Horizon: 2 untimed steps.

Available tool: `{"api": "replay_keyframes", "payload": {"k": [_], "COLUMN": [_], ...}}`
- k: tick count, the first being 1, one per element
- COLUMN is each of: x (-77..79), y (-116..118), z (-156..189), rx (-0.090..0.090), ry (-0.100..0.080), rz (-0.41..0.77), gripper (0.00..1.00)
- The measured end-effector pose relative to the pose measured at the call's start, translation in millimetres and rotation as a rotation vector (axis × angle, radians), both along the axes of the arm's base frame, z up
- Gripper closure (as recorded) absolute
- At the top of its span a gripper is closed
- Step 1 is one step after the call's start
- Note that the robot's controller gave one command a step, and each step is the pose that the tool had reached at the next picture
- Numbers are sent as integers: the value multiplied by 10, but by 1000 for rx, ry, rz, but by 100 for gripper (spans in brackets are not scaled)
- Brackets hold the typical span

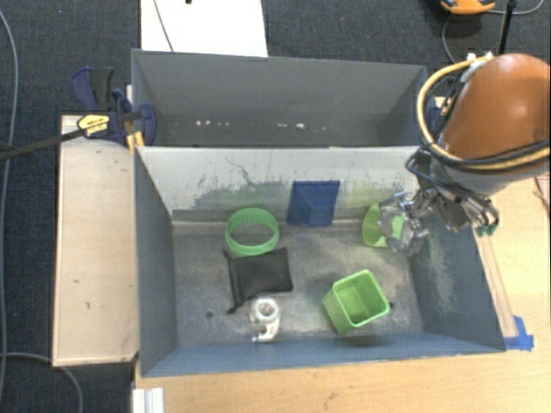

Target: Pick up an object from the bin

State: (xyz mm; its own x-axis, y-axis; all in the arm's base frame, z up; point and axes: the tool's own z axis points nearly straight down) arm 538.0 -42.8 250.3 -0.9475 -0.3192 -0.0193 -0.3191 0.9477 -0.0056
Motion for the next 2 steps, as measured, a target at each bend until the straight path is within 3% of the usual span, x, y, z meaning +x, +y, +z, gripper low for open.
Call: {"api": "replay_keyframes", "payload": {"k": [1,2], "x": [-207,-137], "y": [270,479], "z": [-410,-1019], "rx": [-2,-2], "ry": [-9,-3], "rz": [36,170], "gripper": [100,0]}}
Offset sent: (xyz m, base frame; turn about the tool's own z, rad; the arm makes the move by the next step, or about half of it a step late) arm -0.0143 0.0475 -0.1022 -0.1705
